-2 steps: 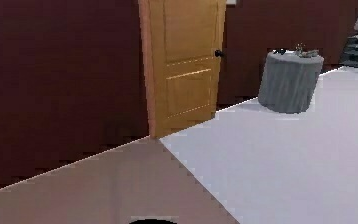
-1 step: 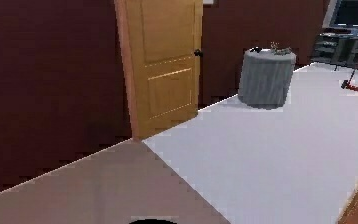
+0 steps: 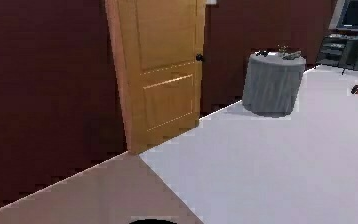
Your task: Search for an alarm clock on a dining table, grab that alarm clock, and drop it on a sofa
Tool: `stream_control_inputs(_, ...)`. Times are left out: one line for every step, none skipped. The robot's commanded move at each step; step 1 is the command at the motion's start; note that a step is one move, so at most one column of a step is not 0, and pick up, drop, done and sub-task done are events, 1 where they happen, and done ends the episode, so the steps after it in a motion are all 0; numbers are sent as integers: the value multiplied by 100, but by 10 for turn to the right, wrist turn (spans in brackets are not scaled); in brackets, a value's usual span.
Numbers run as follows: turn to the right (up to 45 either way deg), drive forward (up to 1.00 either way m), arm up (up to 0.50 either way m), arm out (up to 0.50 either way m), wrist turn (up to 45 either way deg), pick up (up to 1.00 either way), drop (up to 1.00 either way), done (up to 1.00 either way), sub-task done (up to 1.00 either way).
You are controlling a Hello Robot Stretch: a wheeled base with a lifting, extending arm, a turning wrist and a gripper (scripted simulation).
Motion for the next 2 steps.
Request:
stream_control_inputs(120,0,0,0,0,0,0,0,0)
stream_control_inputs(0,45,0,0,0,0,0,0,0)
